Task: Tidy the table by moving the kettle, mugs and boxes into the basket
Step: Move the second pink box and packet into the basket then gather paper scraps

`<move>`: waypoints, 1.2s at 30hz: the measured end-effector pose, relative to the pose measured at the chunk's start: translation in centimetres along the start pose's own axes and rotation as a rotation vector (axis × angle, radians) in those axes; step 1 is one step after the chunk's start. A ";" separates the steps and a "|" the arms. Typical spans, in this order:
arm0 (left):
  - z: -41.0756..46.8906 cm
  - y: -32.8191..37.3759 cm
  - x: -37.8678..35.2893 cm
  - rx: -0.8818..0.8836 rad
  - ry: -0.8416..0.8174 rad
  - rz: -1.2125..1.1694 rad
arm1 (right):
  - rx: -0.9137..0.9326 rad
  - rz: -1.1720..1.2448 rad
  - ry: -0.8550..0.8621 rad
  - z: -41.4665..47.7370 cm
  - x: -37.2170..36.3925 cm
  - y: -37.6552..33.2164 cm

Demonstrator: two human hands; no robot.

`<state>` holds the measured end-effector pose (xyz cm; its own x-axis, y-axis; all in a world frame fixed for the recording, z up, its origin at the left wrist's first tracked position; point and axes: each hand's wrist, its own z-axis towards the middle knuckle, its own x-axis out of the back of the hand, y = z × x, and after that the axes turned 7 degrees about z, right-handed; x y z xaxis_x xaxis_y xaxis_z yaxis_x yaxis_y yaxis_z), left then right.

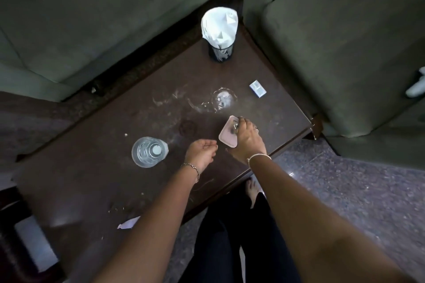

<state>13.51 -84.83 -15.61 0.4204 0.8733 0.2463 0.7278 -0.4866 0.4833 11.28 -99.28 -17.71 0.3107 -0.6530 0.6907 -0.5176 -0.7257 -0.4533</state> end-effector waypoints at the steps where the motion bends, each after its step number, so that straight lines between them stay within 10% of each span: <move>1: 0.1 -0.1 -0.2 0.016 0.001 -0.008 | 0.010 -0.003 0.026 0.2 -0.3 0.3; 11: -0.8 2.1 -1.3 0.053 0.128 -0.135 | -0.007 0.325 0.077 2.2 2.0 1.9; 22: -2.3 9.2 -3.8 -0.226 0.085 -0.328 | -0.356 0.895 -0.621 4.7 11.5 0.3; 28: -1.3 10.4 -5.4 -0.178 0.092 -0.449 | -0.342 0.641 -0.499 6.8 13.9 -0.3; 32: 0.4 9.3 -6.0 -0.079 0.188 -0.548 | 0.019 -0.016 -0.102 9.5 13.4 1.4; 36: 2.4 7.3 -6.0 -0.012 0.195 -0.584 | 0.144 -0.189 -0.080 11.3 10.9 2.6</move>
<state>17.61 -93.64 -15.58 -0.1540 0.9843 0.0863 0.8013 0.0733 0.5938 22.33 -110.73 -17.67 0.4561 -0.5137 0.7267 -0.3269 -0.8562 -0.4001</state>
